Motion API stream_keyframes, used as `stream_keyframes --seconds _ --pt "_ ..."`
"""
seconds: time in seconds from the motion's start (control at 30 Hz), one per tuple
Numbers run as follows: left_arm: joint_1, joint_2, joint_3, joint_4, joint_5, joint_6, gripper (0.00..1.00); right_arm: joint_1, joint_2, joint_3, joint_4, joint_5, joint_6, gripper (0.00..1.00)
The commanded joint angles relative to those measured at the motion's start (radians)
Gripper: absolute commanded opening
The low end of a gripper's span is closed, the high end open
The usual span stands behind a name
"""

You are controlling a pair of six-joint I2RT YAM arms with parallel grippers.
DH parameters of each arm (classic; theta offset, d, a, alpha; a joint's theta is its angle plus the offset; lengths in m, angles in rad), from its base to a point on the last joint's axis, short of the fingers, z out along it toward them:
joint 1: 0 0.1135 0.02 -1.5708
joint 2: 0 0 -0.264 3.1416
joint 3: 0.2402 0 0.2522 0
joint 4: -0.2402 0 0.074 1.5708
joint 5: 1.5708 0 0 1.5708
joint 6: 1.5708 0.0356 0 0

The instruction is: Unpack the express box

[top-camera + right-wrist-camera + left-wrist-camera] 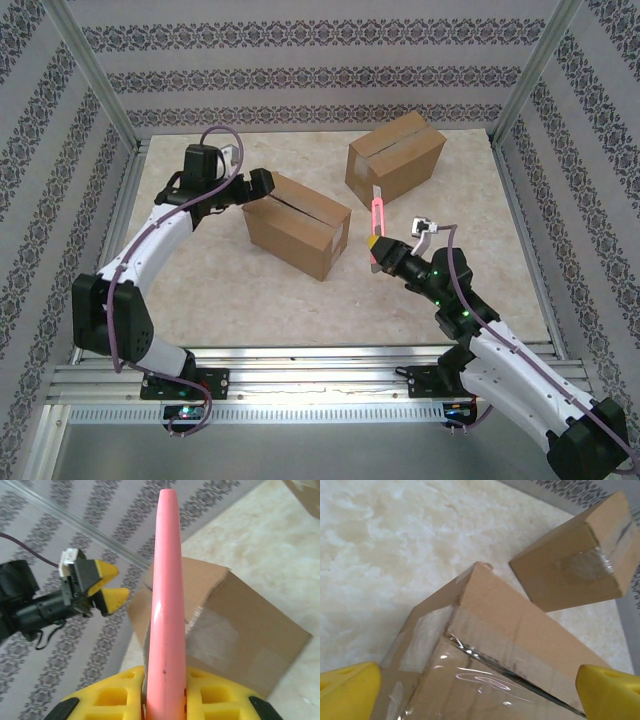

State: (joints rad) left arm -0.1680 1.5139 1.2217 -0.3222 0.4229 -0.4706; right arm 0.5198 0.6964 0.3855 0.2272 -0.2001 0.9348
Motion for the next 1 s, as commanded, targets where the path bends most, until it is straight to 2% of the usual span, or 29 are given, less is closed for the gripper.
stream_keyframes --seconds 0.0,0.27,0.43,0.63,0.97 --pt "0.005 0.051 0.037 0.057 -0.017 0.06 1.0 0.018 0.034 -0.01 -0.037 0.073 -0.044 0.0" --pt "0.004 0.152 0.06 0.146 0.049 0.065 1.0 0.128 0.29 0.062 0.049 0.27 -0.125 0.0" --pt "0.005 0.173 0.033 0.199 0.09 0.049 1.0 0.157 0.456 0.131 0.113 0.34 -0.141 0.0" --pt "0.004 0.183 -0.007 0.222 0.115 0.046 1.0 0.162 0.594 0.216 0.153 0.352 -0.143 0.0" --pt "-0.001 0.164 -0.078 0.247 0.112 0.067 1.0 0.16 0.725 0.299 0.197 0.343 -0.136 0.0"
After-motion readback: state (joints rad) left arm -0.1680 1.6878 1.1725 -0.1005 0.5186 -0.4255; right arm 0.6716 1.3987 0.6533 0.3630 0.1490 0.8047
